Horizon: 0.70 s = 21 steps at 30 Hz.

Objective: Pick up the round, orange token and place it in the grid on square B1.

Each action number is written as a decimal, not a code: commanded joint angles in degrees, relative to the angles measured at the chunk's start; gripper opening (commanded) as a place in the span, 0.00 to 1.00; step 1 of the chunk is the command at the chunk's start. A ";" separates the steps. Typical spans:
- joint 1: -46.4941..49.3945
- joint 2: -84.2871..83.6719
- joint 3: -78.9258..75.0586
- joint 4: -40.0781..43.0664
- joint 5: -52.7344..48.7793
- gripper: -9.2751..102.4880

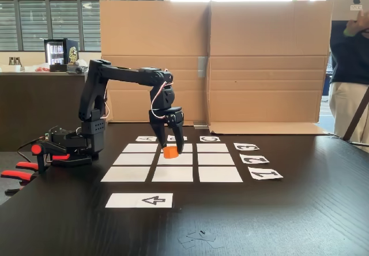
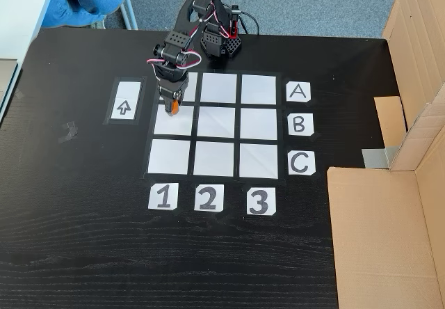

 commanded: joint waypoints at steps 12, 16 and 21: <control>-1.85 -10.72 -8.88 -1.32 2.99 0.09; -1.67 -10.81 -8.61 -1.32 3.25 0.09; -1.32 -10.46 -8.09 -1.32 3.16 0.09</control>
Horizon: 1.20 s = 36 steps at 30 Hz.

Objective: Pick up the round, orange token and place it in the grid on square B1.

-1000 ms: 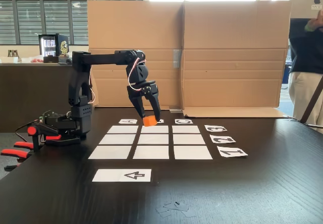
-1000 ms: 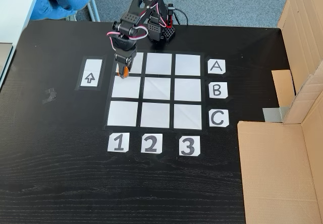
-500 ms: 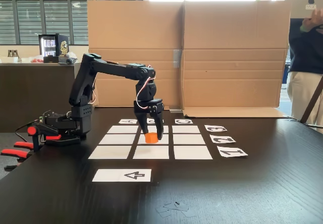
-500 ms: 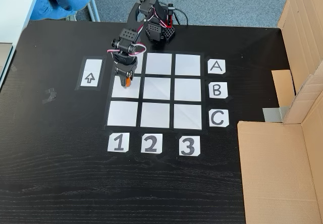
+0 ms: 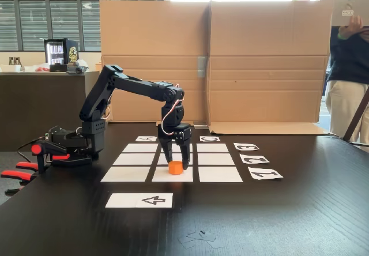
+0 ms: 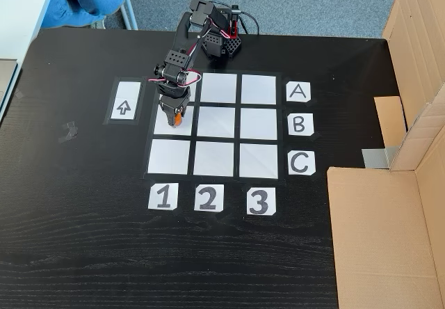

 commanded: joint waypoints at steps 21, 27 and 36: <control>5.98 23.20 24.35 -18.54 -4.83 0.74; 9.58 41.40 40.17 -27.95 -5.62 0.77; 23.91 72.51 62.23 -46.85 -5.45 0.78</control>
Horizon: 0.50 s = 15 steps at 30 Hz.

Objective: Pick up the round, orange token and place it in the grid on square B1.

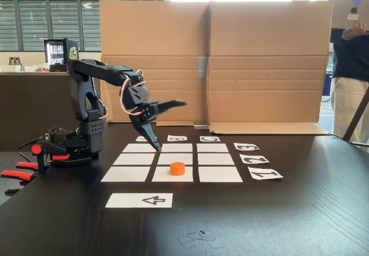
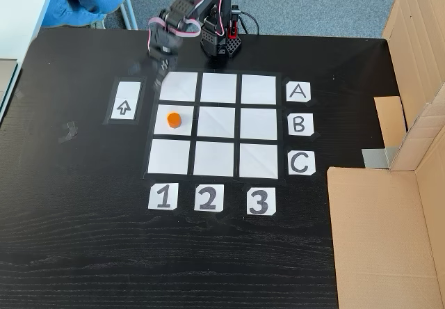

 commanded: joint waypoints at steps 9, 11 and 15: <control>26.81 32.52 12.22 -13.62 8.96 0.59; 31.03 37.44 14.24 -13.54 10.63 0.38; 36.91 47.99 20.65 -10.20 10.20 0.08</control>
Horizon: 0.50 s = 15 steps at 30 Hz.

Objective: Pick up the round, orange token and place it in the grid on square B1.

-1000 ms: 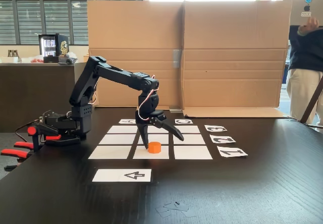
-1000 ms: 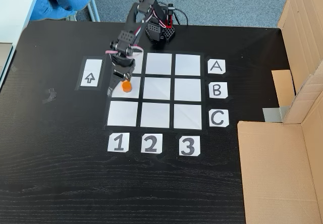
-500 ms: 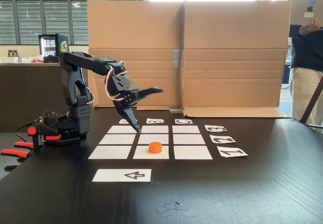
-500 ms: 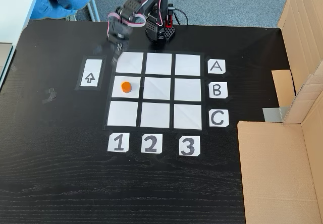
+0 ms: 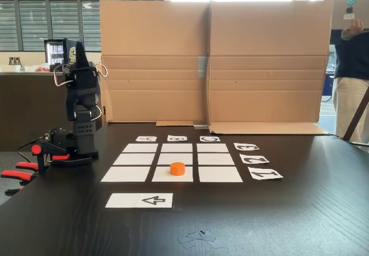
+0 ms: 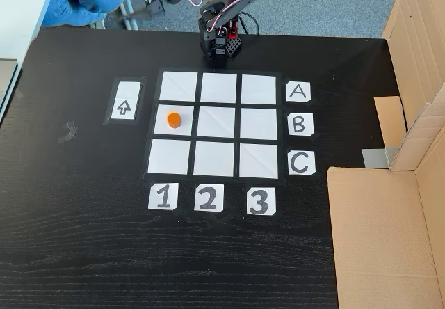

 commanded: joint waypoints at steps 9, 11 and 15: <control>12.22 30.23 18.37 20.21 -3.78 0.08; 13.89 33.22 20.21 23.20 -4.66 0.07; 17.31 33.22 23.20 24.26 -6.33 0.07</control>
